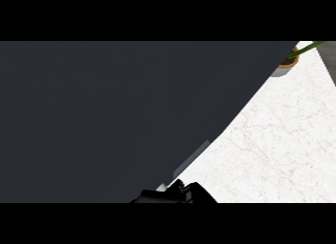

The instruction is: Pick up the bottled water, place it into the cabinet and close the cabinet

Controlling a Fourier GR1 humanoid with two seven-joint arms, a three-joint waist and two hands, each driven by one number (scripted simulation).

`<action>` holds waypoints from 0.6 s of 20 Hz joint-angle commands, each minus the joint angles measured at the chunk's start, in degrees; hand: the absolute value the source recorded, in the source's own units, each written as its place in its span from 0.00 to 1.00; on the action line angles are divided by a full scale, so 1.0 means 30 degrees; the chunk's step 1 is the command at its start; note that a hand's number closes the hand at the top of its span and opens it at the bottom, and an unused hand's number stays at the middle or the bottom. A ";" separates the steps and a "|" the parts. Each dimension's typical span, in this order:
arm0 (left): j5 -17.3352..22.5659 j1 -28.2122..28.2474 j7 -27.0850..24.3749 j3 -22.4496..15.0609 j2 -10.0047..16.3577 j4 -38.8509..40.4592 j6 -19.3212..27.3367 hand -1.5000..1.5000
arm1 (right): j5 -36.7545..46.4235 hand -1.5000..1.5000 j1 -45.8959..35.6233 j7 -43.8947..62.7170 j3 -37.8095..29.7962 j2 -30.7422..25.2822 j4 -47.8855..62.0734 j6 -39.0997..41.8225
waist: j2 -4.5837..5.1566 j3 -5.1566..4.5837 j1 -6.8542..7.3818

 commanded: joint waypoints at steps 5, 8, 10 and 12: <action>0.0290 0.1249 -0.0721 0.1020 0.0647 -0.0052 -0.1768 1.00 | -0.4780 1.00 -0.5000 -0.2809 -0.4755 0.2587 0.8794 -0.0781 | 0.0166 0.0051 0.0073; 0.0443 0.1107 -0.0113 0.1214 0.0577 -0.0119 -0.1500 1.00 | -0.7377 1.00 -0.5363 -0.4021 -0.7132 0.2613 1.0869 0.1437 | 0.0155 0.0073 -0.0287; 0.0225 0.1982 -0.1132 0.1560 0.0563 0.0553 -0.2473 1.00 | -0.8270 1.00 -0.5834 -0.4730 -0.8457 0.2622 1.2394 0.3042 | 0.0087 0.0062 -0.0376; 0.0366 0.2462 -0.1074 0.1544 0.0460 -0.0013 -0.2564 1.00 | -0.8647 1.00 -0.7106 -0.5709 -0.9537 0.2622 1.5182 0.3906 | 0.0106 0.0060 -0.0215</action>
